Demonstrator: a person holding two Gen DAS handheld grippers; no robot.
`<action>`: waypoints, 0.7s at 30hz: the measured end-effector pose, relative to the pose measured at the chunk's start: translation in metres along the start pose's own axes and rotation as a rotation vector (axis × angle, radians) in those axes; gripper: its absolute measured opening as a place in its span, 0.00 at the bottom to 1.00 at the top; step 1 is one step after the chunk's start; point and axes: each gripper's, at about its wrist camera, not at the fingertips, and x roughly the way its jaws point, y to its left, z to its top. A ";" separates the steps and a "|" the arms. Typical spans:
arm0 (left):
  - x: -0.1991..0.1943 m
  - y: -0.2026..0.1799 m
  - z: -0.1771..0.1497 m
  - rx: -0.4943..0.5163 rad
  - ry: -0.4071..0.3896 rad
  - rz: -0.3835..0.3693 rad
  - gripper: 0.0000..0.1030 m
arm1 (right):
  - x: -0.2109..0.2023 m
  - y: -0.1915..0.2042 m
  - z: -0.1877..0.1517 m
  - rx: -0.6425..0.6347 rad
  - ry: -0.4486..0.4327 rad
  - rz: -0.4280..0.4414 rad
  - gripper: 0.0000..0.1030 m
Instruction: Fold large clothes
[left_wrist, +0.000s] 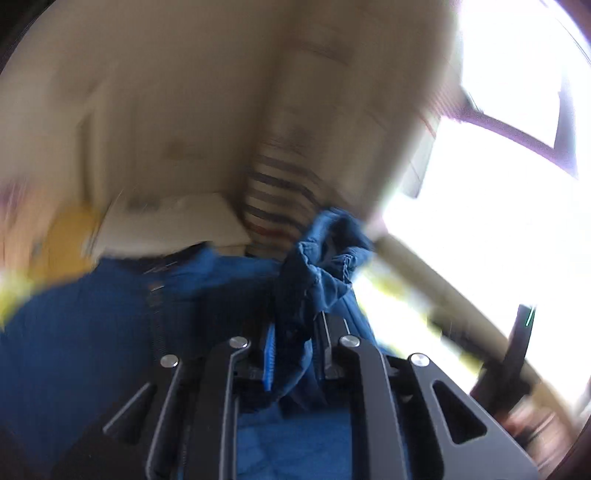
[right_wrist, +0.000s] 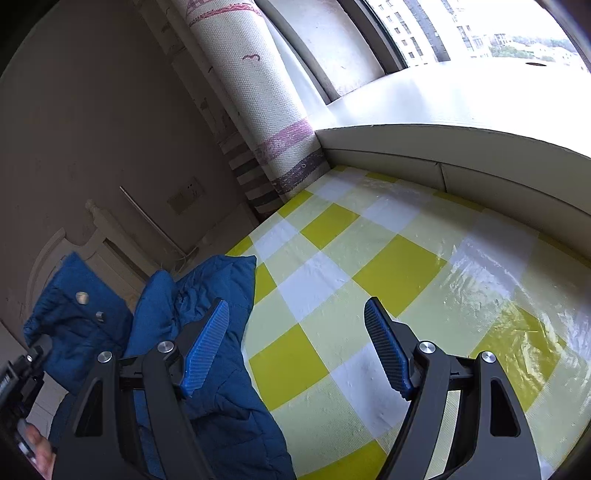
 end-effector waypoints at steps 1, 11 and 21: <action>-0.013 0.032 0.008 -0.117 -0.018 -0.009 0.15 | 0.000 0.001 0.000 -0.005 0.001 -0.003 0.71; -0.075 0.211 -0.049 -0.599 -0.040 0.154 0.14 | 0.004 0.009 -0.003 -0.053 0.021 -0.045 0.71; -0.080 0.250 -0.084 -0.619 -0.020 0.117 0.25 | 0.001 0.107 -0.030 -0.521 0.072 -0.041 0.71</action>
